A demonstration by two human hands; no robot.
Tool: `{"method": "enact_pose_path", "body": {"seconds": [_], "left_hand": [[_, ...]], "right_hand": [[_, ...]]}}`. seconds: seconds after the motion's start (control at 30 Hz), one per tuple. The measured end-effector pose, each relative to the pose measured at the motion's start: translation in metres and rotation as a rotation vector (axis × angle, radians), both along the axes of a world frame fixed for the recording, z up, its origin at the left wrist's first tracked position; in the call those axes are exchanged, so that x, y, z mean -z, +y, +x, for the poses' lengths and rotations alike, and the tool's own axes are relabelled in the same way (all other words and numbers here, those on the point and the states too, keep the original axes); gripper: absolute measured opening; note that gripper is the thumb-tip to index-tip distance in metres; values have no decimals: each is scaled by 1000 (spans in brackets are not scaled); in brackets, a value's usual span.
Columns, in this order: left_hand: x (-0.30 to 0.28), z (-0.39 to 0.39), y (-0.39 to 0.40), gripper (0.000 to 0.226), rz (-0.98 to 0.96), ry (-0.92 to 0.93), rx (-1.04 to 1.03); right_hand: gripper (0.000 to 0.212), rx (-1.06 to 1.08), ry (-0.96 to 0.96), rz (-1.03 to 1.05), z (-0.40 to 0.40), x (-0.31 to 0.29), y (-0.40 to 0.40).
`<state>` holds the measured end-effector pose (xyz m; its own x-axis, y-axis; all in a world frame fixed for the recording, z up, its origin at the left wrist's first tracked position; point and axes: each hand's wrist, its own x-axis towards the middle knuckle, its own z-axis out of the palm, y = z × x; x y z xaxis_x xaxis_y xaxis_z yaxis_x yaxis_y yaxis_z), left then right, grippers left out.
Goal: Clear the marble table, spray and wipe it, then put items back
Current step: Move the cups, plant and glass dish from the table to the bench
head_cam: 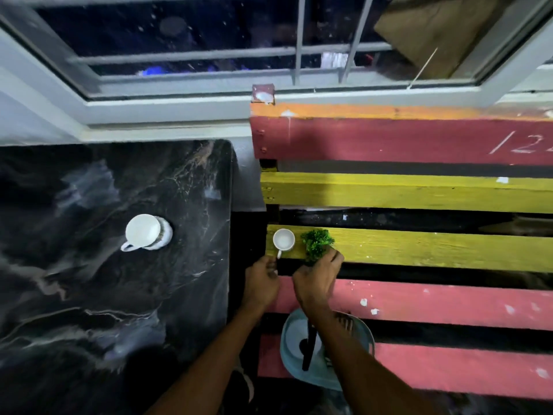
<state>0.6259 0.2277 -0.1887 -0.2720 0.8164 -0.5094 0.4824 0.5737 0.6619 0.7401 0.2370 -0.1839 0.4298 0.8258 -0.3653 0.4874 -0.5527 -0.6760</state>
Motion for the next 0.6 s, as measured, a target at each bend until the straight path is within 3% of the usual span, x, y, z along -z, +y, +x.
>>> {"method": "enact_pose_path", "body": {"seconds": [0.07,0.23,0.37,0.5,0.6], "left_hand": [[-28,-9,-11,39,114,-28,29],[-82,-52,-34,56,300,-116,6],[-99,-107,-50,48,308,-116,-63],[-109,-169,-66,49,339,-103,-136],[-111,-218,-71,47,370,-82,-234]], "right_hand": [[41,-67,5,62,-18,-25,-9],[38,-306,42,133,-67,-78,-27],[38,-405,43,131,-114,-110,-36],[71,-550,24,67,-170,-132,-38],[93,-531,103,52,-213,-147,-30]]}}
